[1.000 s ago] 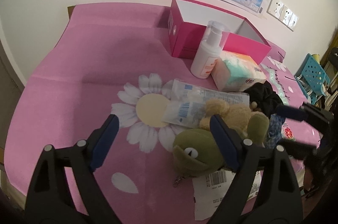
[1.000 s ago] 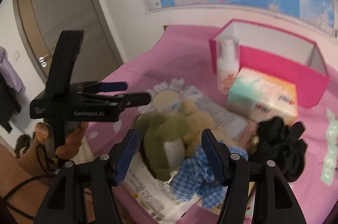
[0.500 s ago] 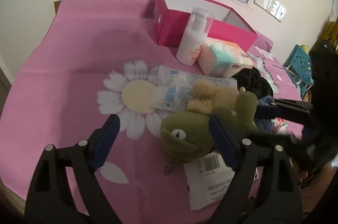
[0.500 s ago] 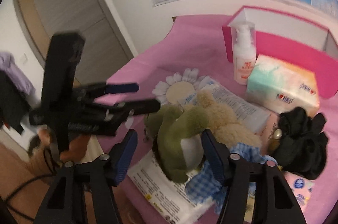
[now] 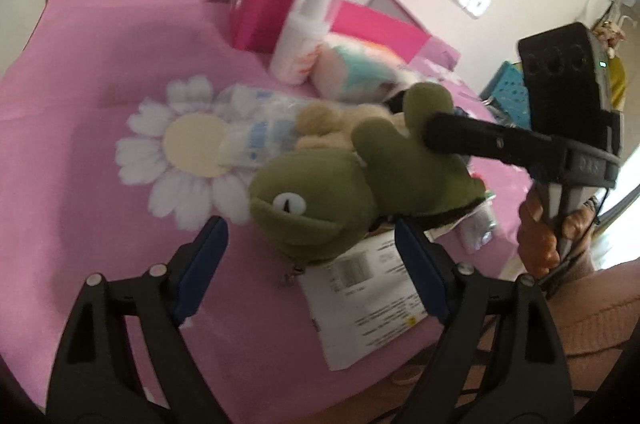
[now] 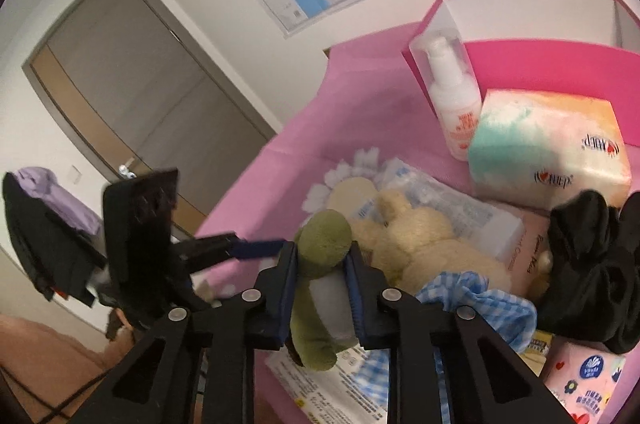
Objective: Organize soft objects
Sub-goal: 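Carry the green turtle with the right gripper into the pink box and release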
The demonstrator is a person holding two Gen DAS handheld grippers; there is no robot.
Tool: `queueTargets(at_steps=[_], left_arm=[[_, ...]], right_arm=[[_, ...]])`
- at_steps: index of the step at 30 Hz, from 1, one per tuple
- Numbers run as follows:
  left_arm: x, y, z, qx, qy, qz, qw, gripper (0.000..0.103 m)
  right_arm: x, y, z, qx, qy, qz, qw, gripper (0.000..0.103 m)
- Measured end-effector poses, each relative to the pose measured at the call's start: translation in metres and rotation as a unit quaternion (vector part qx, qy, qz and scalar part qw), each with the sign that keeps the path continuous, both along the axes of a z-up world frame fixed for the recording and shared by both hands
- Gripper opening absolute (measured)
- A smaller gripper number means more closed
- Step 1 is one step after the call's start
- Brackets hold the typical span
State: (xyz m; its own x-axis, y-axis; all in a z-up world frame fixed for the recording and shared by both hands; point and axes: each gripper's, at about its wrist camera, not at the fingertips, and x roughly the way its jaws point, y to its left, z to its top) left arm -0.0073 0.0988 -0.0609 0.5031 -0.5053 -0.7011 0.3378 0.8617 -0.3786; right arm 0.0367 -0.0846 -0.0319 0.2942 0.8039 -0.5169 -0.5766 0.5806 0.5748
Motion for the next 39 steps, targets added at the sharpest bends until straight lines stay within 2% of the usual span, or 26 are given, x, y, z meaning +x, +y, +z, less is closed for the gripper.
queueTargets(at_steps=[3, 8, 12, 16, 25, 29, 32, 36, 39], left_arm=[[-0.002, -0.001, 0.012, -0.018, -0.017, -0.022, 0.9994, 0.086], [0.001, -0.011, 0.037, 0.006, -0.057, -0.027, 0.9980, 0.086], [0.014, -0.019, 0.062, 0.015, -0.091, -0.037, 0.9951, 0.082], [0.029, -0.025, 0.081, 0.028, -0.114, -0.039, 0.9923, 0.078], [0.080, -0.040, 0.137, 0.069, -0.159, -0.025, 0.9845, 0.076], [0.120, -0.047, 0.150, 0.073, -0.156, -0.025, 0.9847, 0.076], [0.155, -0.054, 0.149, 0.079, -0.142, -0.025, 0.9863, 0.076], [0.191, -0.062, 0.136, 0.093, -0.124, -0.029, 0.9874, 0.075], [0.220, -0.064, 0.118, 0.097, -0.094, -0.034, 0.9903, 0.075]], right_arm=[[0.002, -0.009, 0.011, 0.031, -0.004, 0.004, 0.999, 0.022], [0.006, -0.020, 0.034, 0.071, -0.023, 0.008, 0.997, 0.022], [0.018, -0.026, 0.046, 0.100, -0.015, 0.020, 0.995, 0.022], [0.031, -0.041, 0.051, 0.135, -0.018, 0.007, 0.991, 0.022], [0.068, -0.062, 0.087, 0.158, -0.045, -0.013, 0.986, 0.022], [0.097, -0.072, 0.108, 0.166, -0.062, -0.027, 0.984, 0.022], [0.121, -0.080, 0.115, 0.168, -0.064, -0.044, 0.983, 0.022], [0.154, -0.087, 0.105, 0.162, -0.049, -0.065, 0.983, 0.022], [0.177, -0.091, 0.091, 0.160, -0.026, -0.075, 0.984, 0.022]])
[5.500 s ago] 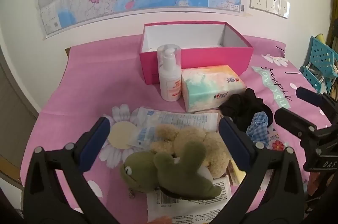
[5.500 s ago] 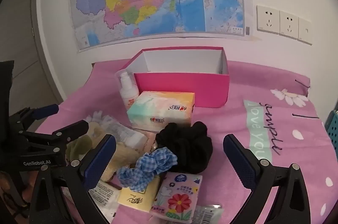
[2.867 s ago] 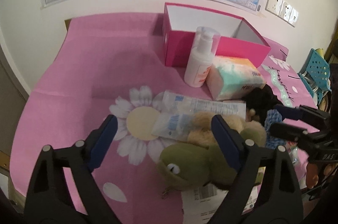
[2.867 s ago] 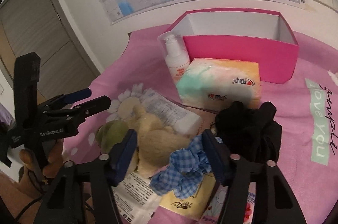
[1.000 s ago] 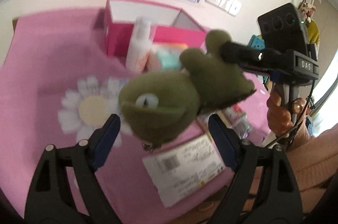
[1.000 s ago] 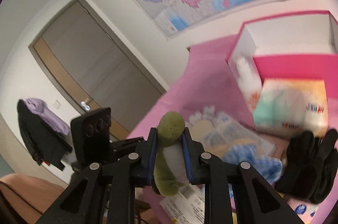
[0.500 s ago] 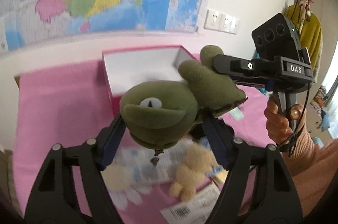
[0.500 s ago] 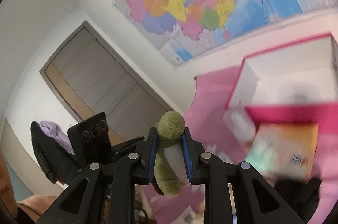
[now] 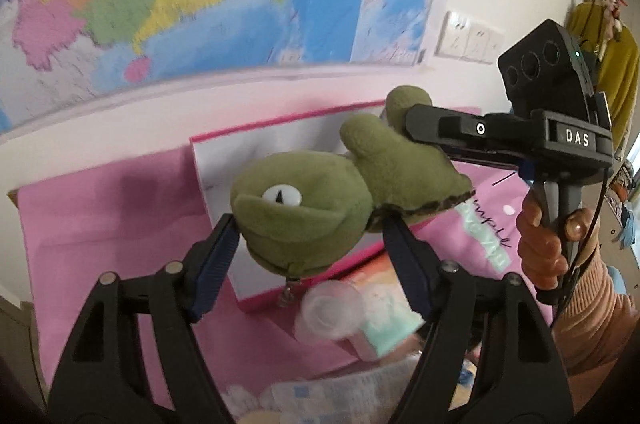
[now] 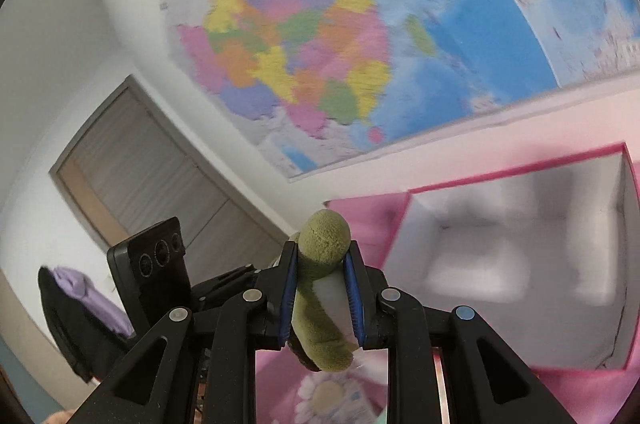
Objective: Organize soft objects
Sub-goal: 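Carry the green turtle with the right gripper into the pink box and release, then grasp the beige teddy bear with the right gripper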
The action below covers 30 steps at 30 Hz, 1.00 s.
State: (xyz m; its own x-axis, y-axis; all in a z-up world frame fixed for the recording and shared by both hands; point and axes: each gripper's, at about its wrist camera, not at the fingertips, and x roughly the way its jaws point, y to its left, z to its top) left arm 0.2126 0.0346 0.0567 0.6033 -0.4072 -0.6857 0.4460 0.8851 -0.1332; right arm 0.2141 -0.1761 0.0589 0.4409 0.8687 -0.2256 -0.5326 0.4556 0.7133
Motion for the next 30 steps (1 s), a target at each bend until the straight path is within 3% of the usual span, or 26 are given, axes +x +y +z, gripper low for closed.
queueTargets(at_steps=[6, 11, 13, 19, 24, 30], left_arm=[[0.030, -0.011, -0.033, 0.043, 0.037, 0.009, 0.9983, 0.071], [0.037, -0.005, -0.035, 0.039, 0.038, 0.042, 0.9976, 0.071], [0.035, 0.000, -0.031, 0.031, 0.031, 0.053, 0.9976, 0.071], [0.008, 0.021, -0.014, 0.001, -0.002, 0.082, 0.9966, 0.071], [-0.030, 0.027, -0.001, -0.031, -0.029, 0.065, 0.9970, 0.071], [-0.092, 0.024, 0.006, -0.053, -0.059, 0.037, 0.9962, 0.079]], right_arm=[[0.037, 0.005, -0.039, -0.028, 0.056, -0.009, 0.998, 0.023], [0.055, 0.012, -0.073, -0.046, 0.107, -0.003, 0.993, 0.026], [0.057, 0.018, -0.081, -0.076, 0.114, -0.005, 0.991, 0.035], [0.047, 0.006, -0.076, -0.119, 0.093, -0.058, 0.987, 0.049], [0.027, -0.008, -0.066, -0.143, 0.073, -0.081, 0.984, 0.051], [-0.034, -0.013, -0.043, -0.147, 0.002, -0.043, 0.988, 0.055]])
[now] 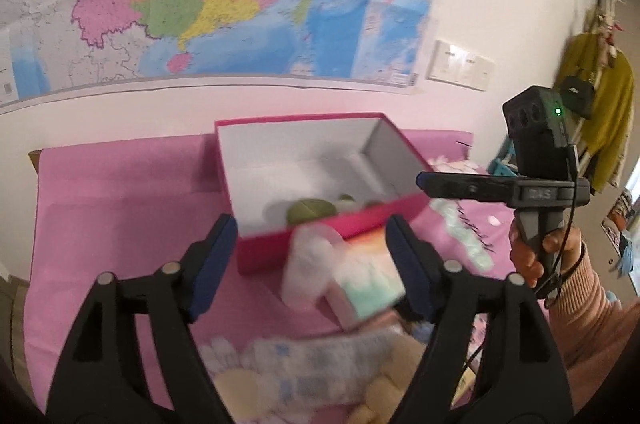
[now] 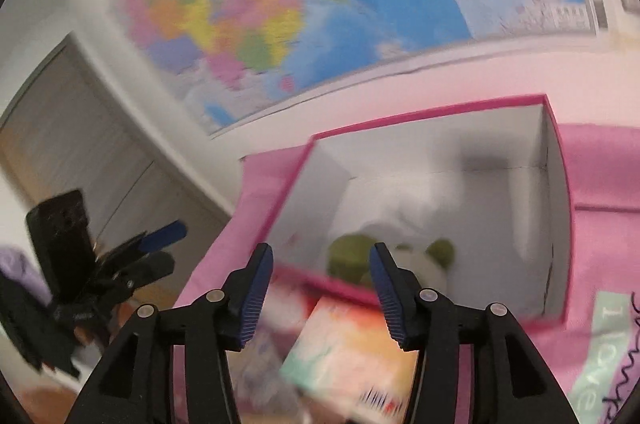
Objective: Organize soft objects
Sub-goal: 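Grasp the beige teddy bear with the right gripper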
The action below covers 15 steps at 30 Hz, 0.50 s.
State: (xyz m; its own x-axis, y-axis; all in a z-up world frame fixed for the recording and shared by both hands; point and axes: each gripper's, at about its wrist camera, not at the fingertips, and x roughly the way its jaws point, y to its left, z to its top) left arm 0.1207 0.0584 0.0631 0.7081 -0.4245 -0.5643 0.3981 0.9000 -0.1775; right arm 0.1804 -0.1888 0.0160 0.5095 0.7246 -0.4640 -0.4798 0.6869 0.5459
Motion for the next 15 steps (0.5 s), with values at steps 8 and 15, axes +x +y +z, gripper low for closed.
queueTargets(at_steps=[8, 15], left_arm=[[-0.051, -0.017, -0.036, 0.026, 0.027, -0.016, 0.9992, 0.079], [-0.070, -0.018, -0.071, 0.023, 0.078, -0.007, 0.9967, 0.079]], right_arm=[[-0.092, 0.021, 0.000, -0.055, -0.037, 0.075, 0.995, 0.063], [-0.127, 0.053, -0.029, -0.109, -0.026, 0.113, 0.987, 0.062]])
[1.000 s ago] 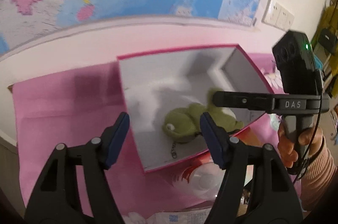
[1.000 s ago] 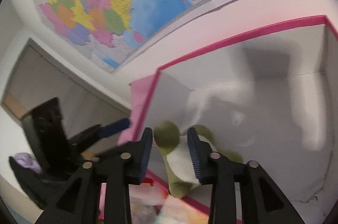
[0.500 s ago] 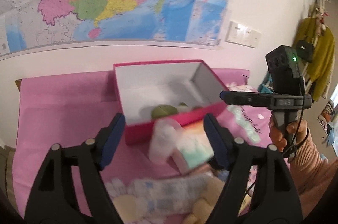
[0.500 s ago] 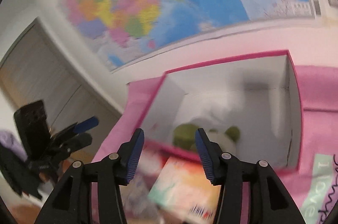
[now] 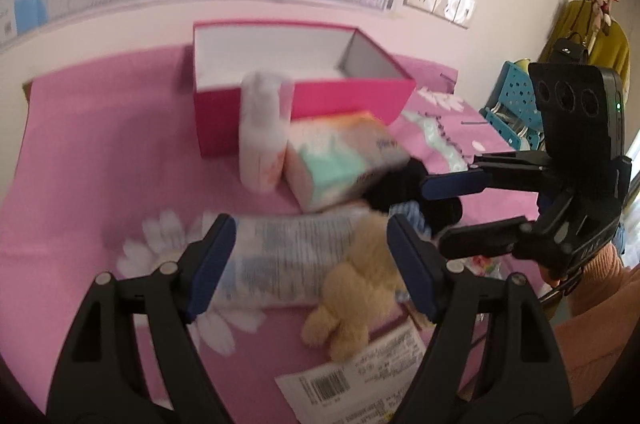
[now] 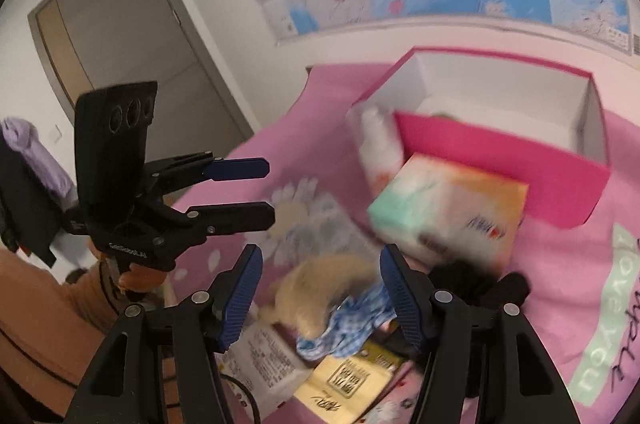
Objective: Organize soft objects
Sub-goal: 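Grasp the beige teddy bear with the right gripper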
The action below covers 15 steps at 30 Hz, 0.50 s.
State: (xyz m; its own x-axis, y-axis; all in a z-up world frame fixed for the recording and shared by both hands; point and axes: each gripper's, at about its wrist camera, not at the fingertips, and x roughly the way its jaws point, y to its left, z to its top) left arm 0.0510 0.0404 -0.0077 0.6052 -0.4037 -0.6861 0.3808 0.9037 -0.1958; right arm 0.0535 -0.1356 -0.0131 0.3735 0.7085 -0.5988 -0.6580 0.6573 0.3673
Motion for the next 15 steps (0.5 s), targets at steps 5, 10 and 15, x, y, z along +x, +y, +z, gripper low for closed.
queueTargets(at_steps=[5, 10, 15], left_arm=[[-0.010, 0.007, -0.017, -0.010, 0.027, 0.013, 0.9995, 0.079], [-0.017, 0.009, -0.029, -0.023, 0.047, 0.012, 0.9985, 0.079], [-0.020, 0.007, -0.039, -0.041, 0.071, 0.003, 0.9967, 0.079]], right_arm=[[0.001, 0.024, -0.017, -0.036, 0.015, 0.015, 0.999, 0.046], [0.004, 0.033, -0.027, -0.057, 0.023, 0.005, 0.998, 0.040], [0.002, 0.032, -0.029, -0.054, 0.019, 0.001, 0.998, 0.030]])
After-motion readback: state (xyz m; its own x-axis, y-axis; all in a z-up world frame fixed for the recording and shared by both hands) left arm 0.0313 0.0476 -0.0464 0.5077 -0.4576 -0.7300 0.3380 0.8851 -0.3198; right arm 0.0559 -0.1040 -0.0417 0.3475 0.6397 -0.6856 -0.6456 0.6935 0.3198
